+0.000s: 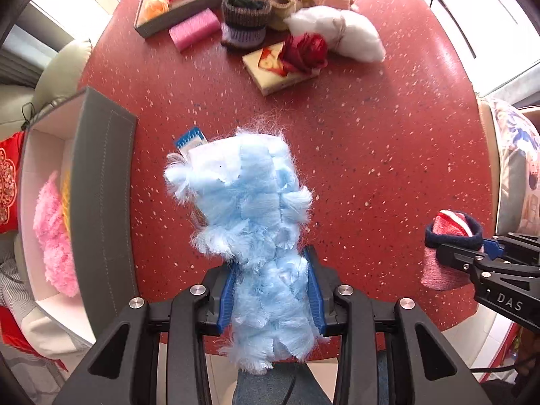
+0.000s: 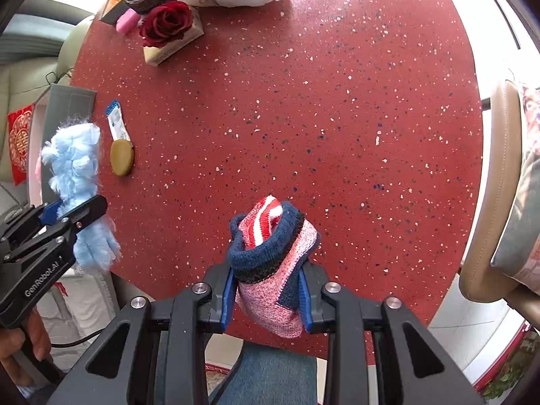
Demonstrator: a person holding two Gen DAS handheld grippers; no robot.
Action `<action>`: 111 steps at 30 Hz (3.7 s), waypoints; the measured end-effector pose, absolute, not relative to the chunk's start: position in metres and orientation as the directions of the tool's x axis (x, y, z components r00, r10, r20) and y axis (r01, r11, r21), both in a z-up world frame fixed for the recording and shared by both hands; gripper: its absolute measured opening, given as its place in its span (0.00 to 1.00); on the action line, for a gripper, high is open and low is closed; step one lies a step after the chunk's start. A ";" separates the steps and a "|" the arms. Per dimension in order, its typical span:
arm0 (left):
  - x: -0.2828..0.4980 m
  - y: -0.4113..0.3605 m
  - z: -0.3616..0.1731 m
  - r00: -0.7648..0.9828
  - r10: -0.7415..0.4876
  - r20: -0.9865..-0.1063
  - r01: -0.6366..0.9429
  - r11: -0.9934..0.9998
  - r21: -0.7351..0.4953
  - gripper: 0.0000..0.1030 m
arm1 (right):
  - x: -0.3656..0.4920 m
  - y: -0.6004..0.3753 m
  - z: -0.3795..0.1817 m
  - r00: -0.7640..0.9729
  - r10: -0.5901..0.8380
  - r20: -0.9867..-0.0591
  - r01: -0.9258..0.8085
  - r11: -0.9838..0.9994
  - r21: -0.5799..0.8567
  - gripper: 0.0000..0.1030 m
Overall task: Organize soft objects
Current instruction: 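Lift the blue duster and striped sock and hold them above the table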
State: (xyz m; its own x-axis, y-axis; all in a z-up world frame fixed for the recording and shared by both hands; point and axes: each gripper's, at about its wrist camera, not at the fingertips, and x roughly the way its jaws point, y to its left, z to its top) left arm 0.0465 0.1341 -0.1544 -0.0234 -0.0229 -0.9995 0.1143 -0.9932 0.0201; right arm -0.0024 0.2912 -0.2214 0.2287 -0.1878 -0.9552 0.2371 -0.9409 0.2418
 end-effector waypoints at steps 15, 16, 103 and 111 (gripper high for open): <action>0.051 0.094 -0.119 -0.094 -0.077 -0.993 0.177 -0.982 0.059 0.37 | -0.017 0.283 -0.179 0.211 -0.237 -0.948 0.269 -0.919 0.290 0.34; 0.053 0.092 -0.117 -0.101 -0.082 -0.991 0.184 -0.981 0.062 0.37 | -0.017 0.280 -0.178 0.212 -0.236 -0.948 0.278 -0.916 0.290 0.34; 0.056 0.069 -0.121 -0.135 -0.042 -0.990 0.110 -0.994 0.027 0.37 | -0.024 0.266 -0.193 0.196 -0.210 -0.958 0.210 -0.945 0.250 0.34; 0.037 0.051 -0.121 -0.177 0.032 -0.984 -0.007 -1.000 -0.031 0.37 | -0.008 0.262 -0.184 0.121 -0.155 -0.981 0.145 -0.974 0.172 0.34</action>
State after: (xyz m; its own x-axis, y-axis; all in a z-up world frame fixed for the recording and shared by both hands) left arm 0.0368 0.0512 -0.1206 -0.1771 0.0316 -0.9837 -0.0072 -0.9995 -0.0308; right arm -0.0075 0.2616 -0.1841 0.1207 -0.1549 -0.9805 0.1451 -0.9744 0.1717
